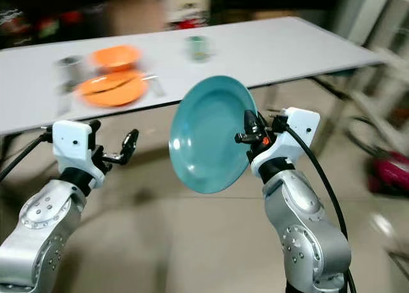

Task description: Setting the table

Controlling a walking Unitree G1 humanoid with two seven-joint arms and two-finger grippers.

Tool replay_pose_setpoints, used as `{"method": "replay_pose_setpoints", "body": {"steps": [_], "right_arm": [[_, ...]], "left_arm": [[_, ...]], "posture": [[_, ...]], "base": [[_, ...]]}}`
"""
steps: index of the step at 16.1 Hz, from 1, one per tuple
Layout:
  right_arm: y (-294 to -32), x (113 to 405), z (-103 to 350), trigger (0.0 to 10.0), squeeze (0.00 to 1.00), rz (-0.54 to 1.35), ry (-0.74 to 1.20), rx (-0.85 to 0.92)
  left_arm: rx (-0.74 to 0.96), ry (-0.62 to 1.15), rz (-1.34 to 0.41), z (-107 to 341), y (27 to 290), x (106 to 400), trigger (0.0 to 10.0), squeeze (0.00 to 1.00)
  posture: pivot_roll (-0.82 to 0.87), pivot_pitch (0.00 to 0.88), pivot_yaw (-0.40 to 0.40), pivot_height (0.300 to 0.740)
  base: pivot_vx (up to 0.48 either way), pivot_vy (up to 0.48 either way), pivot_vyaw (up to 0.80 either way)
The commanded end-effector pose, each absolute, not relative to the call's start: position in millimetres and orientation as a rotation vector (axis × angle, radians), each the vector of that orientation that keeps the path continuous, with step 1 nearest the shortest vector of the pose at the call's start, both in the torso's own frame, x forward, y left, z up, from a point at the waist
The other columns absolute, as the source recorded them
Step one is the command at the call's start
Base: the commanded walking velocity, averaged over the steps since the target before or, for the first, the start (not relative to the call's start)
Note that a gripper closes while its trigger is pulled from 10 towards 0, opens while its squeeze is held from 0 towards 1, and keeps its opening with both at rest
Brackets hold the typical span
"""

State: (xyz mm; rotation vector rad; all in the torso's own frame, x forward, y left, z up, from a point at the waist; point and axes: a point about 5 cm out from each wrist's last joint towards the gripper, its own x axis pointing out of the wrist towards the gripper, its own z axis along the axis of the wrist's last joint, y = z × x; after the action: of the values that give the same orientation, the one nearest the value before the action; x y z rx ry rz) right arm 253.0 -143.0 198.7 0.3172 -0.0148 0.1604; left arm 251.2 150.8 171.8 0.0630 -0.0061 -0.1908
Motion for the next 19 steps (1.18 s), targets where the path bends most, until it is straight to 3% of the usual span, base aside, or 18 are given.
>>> {"method": "replay_pose_setpoints", "body": {"steps": [1,19], "right_arm": [[-147.9,253.3,205.6,10.0,0.00,0.135,-0.045,0.324],[-151.9,256.9,208.3,10.0,0.00,0.128,-0.059,0.325]], "left_arm": [[0.056,-0.028,-0.225,176.6,145.3,251.8,10.0,0.00],[0.029,-0.020,-0.198,173.4,149.3,248.4,10.0,0.00]], "posture": [[-0.11,0.000,0.047,0.740],[-0.11,0.000,0.034,0.740]], "base": [[0.307,0.000,-0.80],[0.325,0.000,0.00]]}}
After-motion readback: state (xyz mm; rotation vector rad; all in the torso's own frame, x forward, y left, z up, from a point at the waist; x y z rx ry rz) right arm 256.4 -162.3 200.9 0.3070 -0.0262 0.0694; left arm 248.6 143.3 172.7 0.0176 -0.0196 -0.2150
